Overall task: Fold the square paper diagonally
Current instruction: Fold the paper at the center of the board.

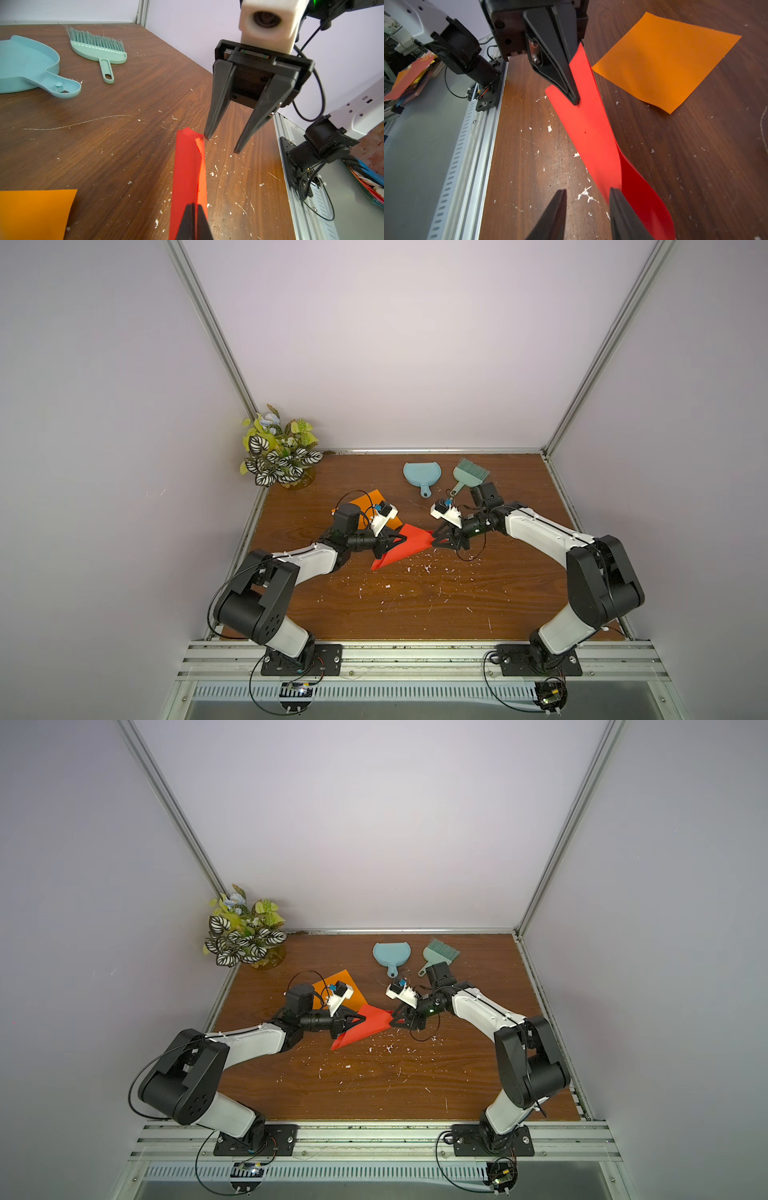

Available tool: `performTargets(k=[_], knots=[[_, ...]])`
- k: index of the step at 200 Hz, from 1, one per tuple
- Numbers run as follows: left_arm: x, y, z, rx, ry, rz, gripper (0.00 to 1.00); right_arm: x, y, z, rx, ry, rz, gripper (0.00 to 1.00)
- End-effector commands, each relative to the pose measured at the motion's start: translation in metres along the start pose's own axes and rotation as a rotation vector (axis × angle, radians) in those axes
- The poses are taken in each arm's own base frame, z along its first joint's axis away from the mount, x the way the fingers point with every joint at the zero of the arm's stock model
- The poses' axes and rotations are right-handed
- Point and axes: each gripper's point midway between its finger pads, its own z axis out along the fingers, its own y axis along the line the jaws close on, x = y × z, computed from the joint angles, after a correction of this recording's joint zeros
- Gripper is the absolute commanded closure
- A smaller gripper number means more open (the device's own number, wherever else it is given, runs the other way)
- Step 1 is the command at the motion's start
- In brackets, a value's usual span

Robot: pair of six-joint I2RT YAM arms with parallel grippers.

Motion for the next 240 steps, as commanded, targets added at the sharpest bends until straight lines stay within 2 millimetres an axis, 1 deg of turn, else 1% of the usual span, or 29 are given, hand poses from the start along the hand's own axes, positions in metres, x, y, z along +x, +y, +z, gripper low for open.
performTargets(k=[1,21,69,88,136,199,240], knots=[[0.013,0.011,0.003,-0.021,0.009,-0.053,0.99,-0.007,0.0,0.005,-0.015,-0.047,0.028,0.59],[0.021,0.016,0.001,-0.029,-0.008,-0.087,0.99,0.002,-0.006,0.01,-0.005,-0.024,0.049,0.58],[0.035,0.02,-0.002,-0.025,-0.013,-0.112,0.99,0.011,-0.015,0.019,-0.02,0.005,0.088,0.56],[0.036,0.02,-0.001,-0.019,-0.014,-0.112,0.99,0.015,-0.019,0.024,-0.03,0.027,0.12,0.56],[0.04,0.02,-0.001,-0.018,-0.012,-0.106,0.99,0.016,-0.033,0.03,-0.015,0.053,0.137,0.56],[0.042,0.021,0.0,-0.019,-0.012,-0.107,0.98,0.021,-0.034,0.037,-0.044,0.069,0.164,0.56],[0.045,0.021,0.002,-0.014,-0.008,-0.115,0.99,0.021,-0.035,0.042,-0.054,0.072,0.168,0.56]])
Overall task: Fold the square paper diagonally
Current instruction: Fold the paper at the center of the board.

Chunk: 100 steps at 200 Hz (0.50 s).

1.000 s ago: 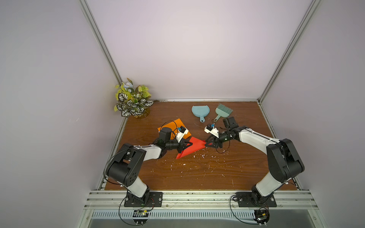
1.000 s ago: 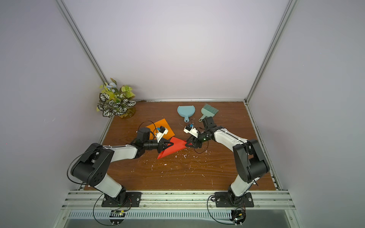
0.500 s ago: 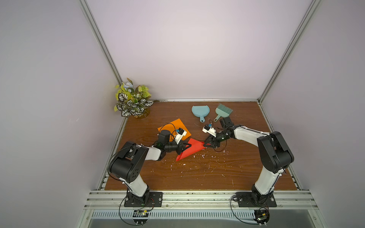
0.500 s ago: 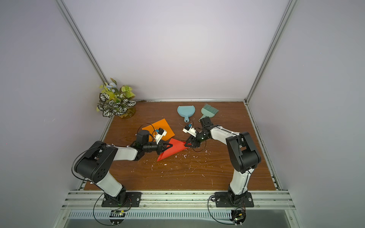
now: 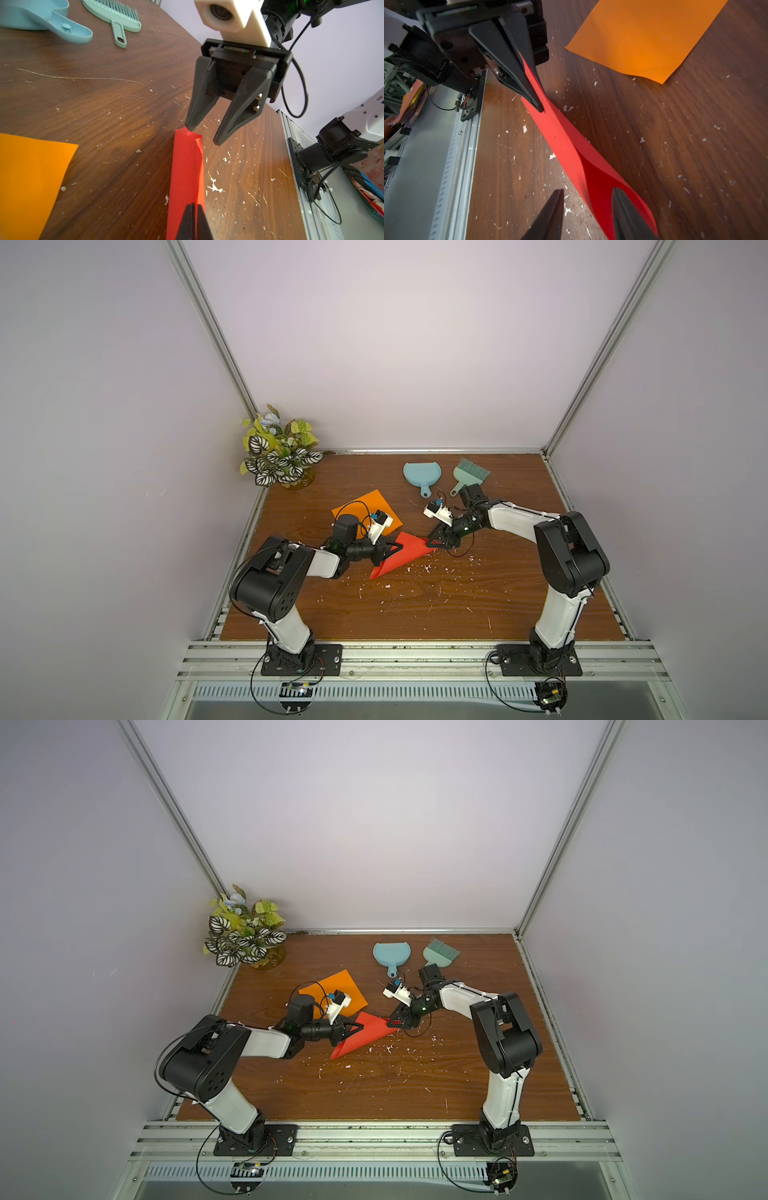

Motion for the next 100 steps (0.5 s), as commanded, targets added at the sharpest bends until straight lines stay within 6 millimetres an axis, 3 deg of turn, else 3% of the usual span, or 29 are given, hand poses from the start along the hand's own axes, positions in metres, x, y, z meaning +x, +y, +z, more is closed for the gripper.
performTargets(k=[1,50,100], knots=[[0.0024,0.0001,-0.001,0.015,-0.004,-0.002,0.98,-0.0084,0.0035,0.0017,-0.024,-0.001,0.006,0.56],[0.0036,-0.0001,-0.0003,0.016,-0.001,-0.004,0.99,-0.0097,0.0042,0.0061,-0.04,0.002,0.001,0.57],[0.0037,0.0009,-0.0001,0.014,0.001,-0.008,0.98,-0.0118,0.0099,0.0106,-0.063,0.002,-0.012,0.66]])
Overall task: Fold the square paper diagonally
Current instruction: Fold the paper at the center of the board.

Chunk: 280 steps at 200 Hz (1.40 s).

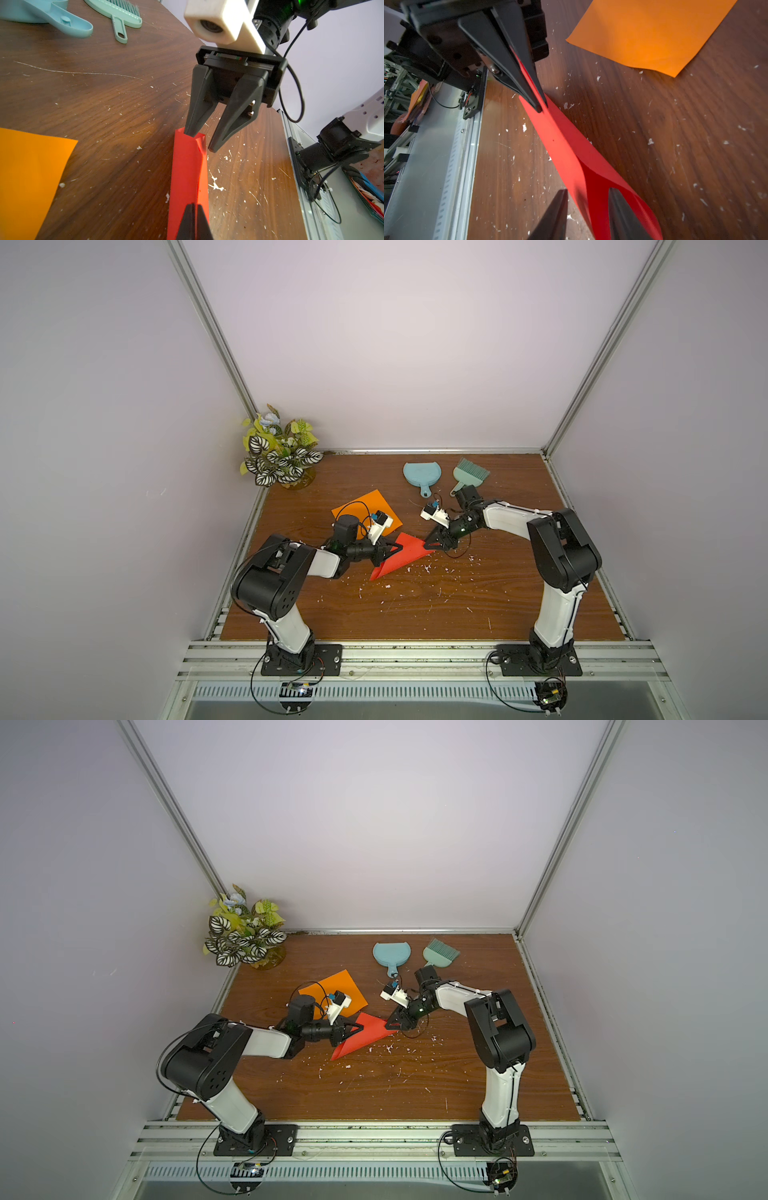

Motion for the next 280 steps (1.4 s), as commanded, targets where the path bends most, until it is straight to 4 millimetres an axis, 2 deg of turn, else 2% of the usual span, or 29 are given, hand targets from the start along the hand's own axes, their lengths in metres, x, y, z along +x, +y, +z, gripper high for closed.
performTargets(k=[1,57,174,236,280], knots=[[0.001,-0.001,-0.001,0.015,-0.004,0.001,0.98,-0.015,0.009,-0.002,-0.031,-0.023,-0.029,0.66],[0.001,0.0,-0.001,0.013,-0.003,-0.002,0.98,-0.021,0.011,0.001,-0.047,-0.029,-0.039,0.74],[0.001,0.001,0.0,0.013,-0.002,-0.004,0.96,-0.025,0.015,0.007,-0.059,-0.024,-0.059,0.8],[0.002,0.002,0.001,0.013,0.002,-0.009,0.96,-0.023,0.014,0.008,-0.054,-0.008,-0.058,0.95],[0.002,0.003,0.001,0.01,0.005,-0.01,0.96,-0.022,0.013,0.008,-0.052,-0.004,-0.061,1.0]])
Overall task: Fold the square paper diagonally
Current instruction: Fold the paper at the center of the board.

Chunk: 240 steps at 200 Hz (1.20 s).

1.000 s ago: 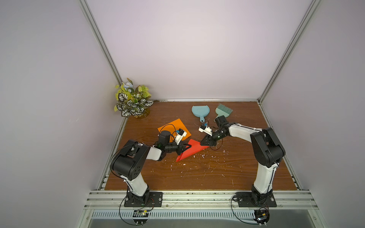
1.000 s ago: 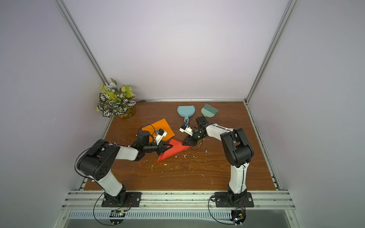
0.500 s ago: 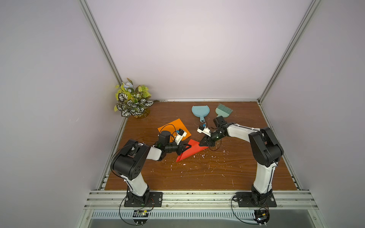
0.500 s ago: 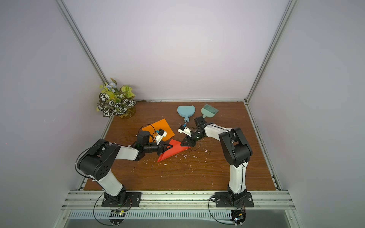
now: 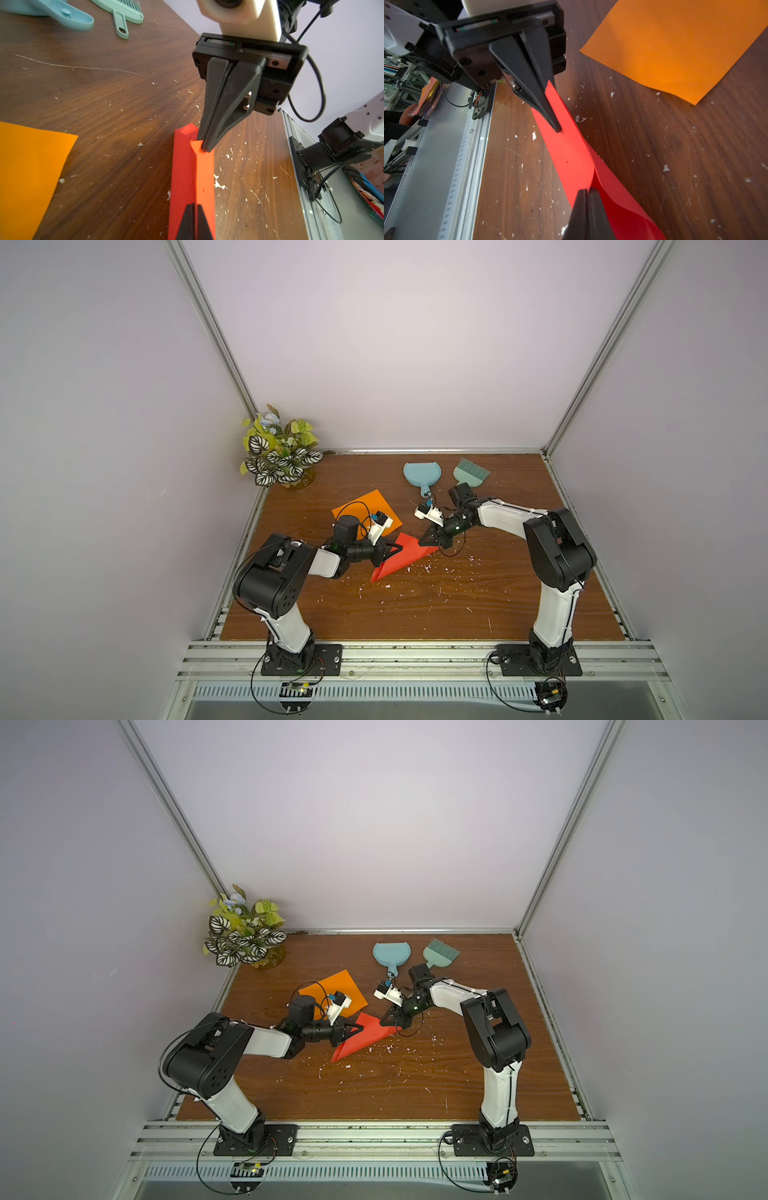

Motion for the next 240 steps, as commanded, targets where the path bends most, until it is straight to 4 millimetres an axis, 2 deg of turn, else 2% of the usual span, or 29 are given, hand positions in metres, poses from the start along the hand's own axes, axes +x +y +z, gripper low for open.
performTargets(k=[1,240], knots=[[-0.0017,0.0012,0.0003,0.012,-0.002,-0.001,0.96,-0.0075,0.0027,0.0001,-0.011,-0.002,-0.021,1.0],[0.0005,0.0033,0.0015,0.005,0.011,-0.014,0.92,-0.0088,0.0015,-0.0005,-0.001,-0.006,-0.028,1.0]])
